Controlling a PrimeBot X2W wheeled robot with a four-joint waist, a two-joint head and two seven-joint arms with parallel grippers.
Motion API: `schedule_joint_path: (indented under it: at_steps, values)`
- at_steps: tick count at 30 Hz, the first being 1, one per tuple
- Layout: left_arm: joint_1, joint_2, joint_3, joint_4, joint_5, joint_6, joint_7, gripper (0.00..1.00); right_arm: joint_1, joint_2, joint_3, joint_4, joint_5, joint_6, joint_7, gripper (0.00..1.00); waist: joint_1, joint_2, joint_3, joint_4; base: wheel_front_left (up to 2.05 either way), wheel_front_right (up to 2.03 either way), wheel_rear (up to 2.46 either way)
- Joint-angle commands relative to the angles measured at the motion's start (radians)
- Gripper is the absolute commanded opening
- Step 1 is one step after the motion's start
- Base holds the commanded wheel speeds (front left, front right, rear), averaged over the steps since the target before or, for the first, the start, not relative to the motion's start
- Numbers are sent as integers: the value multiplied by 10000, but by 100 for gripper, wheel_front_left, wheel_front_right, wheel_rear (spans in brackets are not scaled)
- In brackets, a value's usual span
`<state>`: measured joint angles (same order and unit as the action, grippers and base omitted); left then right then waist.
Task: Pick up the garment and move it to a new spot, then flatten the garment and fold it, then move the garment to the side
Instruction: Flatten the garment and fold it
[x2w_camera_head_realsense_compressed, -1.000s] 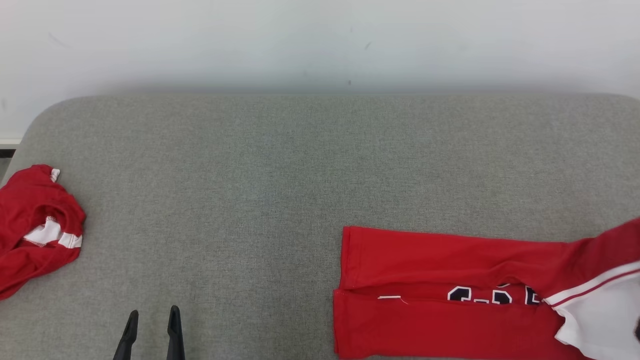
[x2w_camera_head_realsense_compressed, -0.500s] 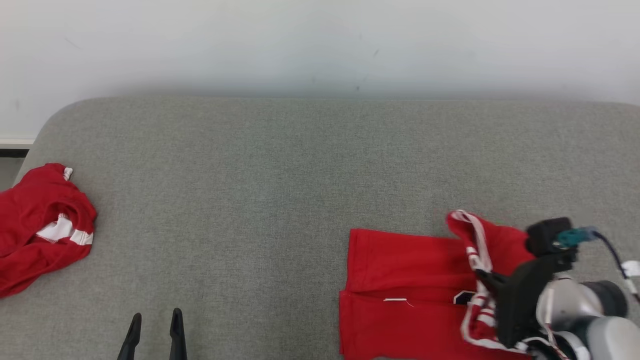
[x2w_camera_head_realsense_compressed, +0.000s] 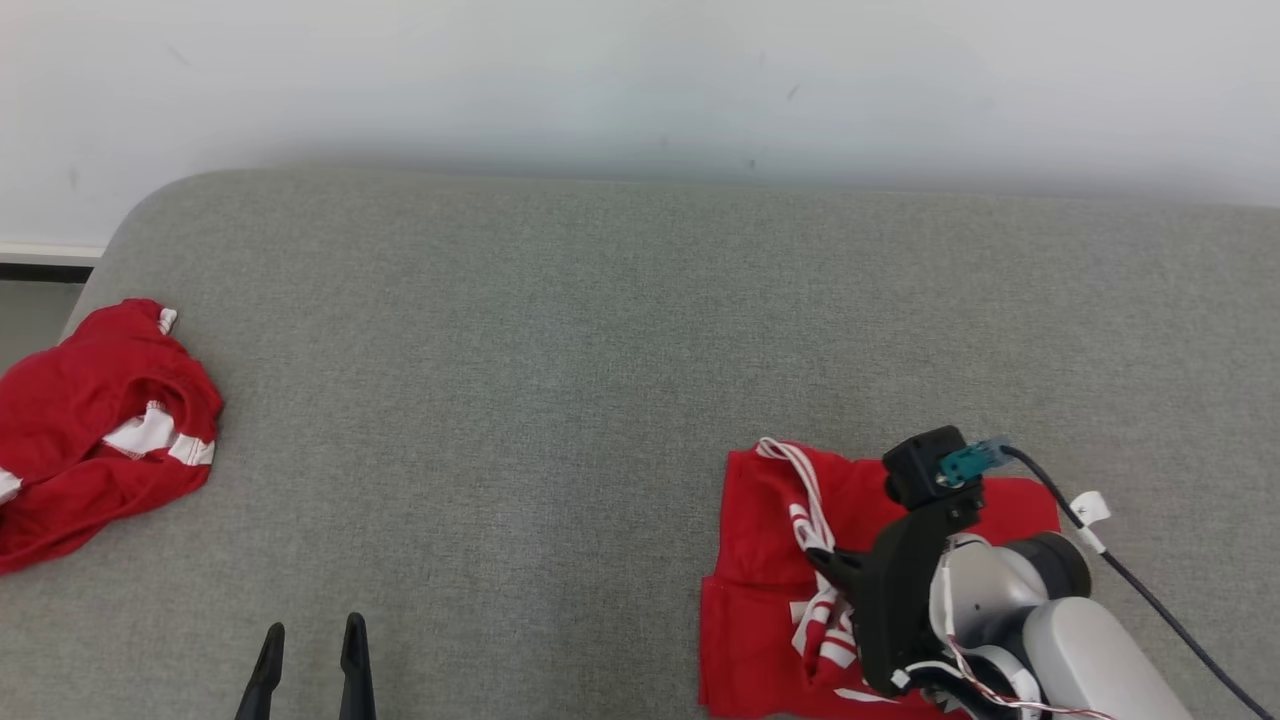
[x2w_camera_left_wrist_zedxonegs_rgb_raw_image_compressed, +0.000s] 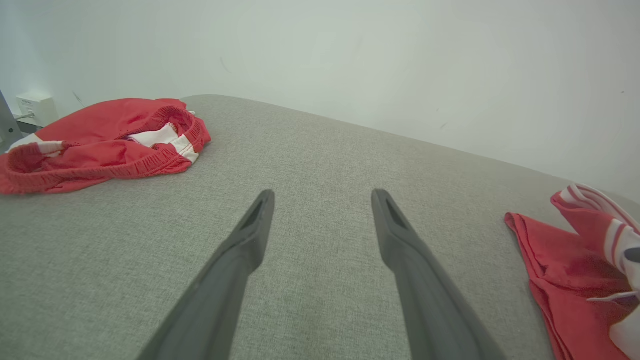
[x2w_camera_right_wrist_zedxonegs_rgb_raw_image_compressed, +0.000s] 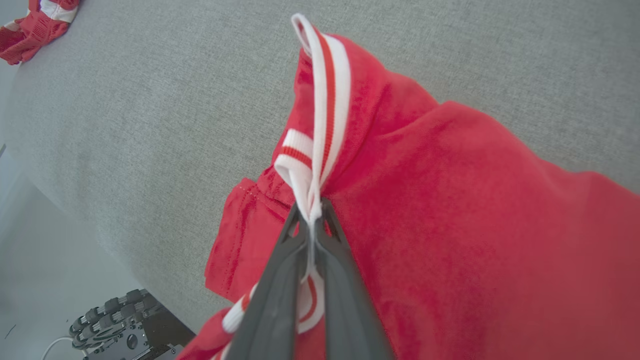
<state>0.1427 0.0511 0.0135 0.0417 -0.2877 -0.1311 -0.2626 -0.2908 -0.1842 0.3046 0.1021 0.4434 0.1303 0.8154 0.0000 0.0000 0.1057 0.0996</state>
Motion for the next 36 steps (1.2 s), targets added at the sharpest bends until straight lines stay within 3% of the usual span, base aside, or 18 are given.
schedule_joint_path:
  at_steps: [1,10,11,12,21,30,36]
  values:
    - [-66,-12,14,12,-28,11,-27,100,-127,101,121,124,78,4,-86,0,0,0,35,52,0,0,0]
    - [-187,-12,-48,54,61,11,-27,100,-464,348,646,1015,53,5,-482,0,0,0,93,170,0,0,0]
    - [-192,-12,-48,58,52,11,-27,100,-509,386,646,1088,70,5,-586,61,0,0,90,168,0,0,0]
    - [-190,-12,-47,61,42,11,-27,100,-545,408,650,1164,88,5,-659,98,0,0,83,162,0,0,0]
    - [14,-12,12,92,42,11,-27,100,-584,621,168,1097,388,3,-1670,100,0,0,-188,-16,0,0,0]
    - [328,-12,96,106,190,11,-27,100,500,472,-1874,142,-147,5,-3686,100,0,0,-789,-289,0,0,0]
    - [464,-10,235,176,191,11,-27,100,1651,135,-2829,-350,-1120,5,-5521,100,0,0,-1142,-542,0,0,0]
